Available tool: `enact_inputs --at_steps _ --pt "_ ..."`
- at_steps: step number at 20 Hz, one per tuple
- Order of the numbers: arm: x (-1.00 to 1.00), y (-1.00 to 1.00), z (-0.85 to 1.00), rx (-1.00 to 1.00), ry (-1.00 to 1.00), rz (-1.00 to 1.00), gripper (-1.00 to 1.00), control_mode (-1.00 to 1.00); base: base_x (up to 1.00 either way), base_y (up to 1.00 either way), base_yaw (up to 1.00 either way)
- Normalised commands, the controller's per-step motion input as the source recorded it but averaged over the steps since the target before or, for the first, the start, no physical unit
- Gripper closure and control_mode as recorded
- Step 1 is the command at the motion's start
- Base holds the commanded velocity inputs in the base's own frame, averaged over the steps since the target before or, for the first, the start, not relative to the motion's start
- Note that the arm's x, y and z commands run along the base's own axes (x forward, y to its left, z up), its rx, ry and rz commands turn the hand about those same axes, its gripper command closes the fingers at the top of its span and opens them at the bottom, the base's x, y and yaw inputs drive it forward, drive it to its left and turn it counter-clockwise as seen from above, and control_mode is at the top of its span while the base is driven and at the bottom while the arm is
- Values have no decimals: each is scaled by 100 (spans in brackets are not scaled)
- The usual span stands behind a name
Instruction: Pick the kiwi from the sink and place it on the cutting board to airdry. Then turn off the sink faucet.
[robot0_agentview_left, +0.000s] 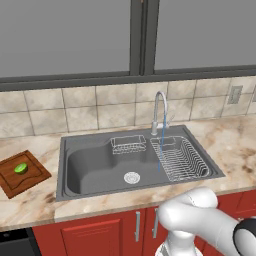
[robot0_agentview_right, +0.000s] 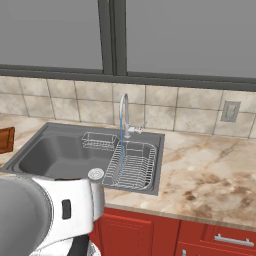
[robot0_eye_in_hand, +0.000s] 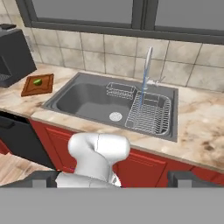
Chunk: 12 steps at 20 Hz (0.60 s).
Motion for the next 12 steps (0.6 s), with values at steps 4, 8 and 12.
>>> enact_inputs --at_steps 4,8,12 --pt "26 -2 -5 0 -13 3 -100 -100 0 0 0" --pt "16 0 -18 -2 -21 1 -100 -100 0 0 0" --pt "14 0 -16 0 -22 0 -100 -100 0 0 0"
